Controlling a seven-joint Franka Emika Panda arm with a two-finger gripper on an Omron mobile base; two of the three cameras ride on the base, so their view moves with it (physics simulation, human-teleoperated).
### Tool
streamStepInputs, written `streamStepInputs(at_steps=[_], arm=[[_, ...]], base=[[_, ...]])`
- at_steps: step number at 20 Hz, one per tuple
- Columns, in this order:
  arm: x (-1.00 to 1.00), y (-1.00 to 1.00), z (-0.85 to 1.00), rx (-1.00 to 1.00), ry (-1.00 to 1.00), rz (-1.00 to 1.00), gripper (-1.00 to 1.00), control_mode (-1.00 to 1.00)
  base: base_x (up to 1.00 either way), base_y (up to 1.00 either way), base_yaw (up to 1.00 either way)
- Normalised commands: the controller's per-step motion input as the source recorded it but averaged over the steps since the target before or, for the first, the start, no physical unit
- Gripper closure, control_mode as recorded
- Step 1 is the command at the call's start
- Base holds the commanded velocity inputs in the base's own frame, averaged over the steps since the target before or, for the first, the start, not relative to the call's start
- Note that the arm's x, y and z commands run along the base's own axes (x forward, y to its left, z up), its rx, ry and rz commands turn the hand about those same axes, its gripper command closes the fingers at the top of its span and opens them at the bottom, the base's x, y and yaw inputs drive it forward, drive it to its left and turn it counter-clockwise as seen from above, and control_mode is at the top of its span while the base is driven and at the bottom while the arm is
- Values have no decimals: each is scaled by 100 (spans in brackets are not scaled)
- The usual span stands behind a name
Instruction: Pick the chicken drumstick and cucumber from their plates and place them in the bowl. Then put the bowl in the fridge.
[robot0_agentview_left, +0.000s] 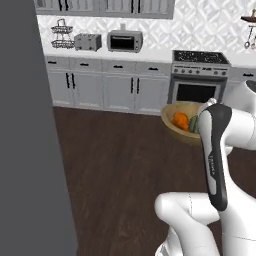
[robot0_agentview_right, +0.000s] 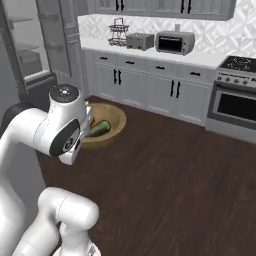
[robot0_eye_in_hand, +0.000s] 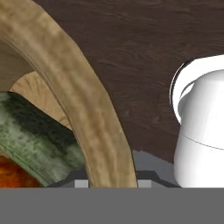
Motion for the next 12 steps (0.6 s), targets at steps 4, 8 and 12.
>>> streamStepInputs(at_steps=[4, 8, 12], arm=[[0, 0, 0, 0, 0, 0, 100, 100], [0, 0, 0, 0, 0, 0, 100, 100], [0, 0, 0, 0, 0, 0, 100, 100]], base=[[100, -68, 54], [100, -66, 60], [100, -89, 56]])
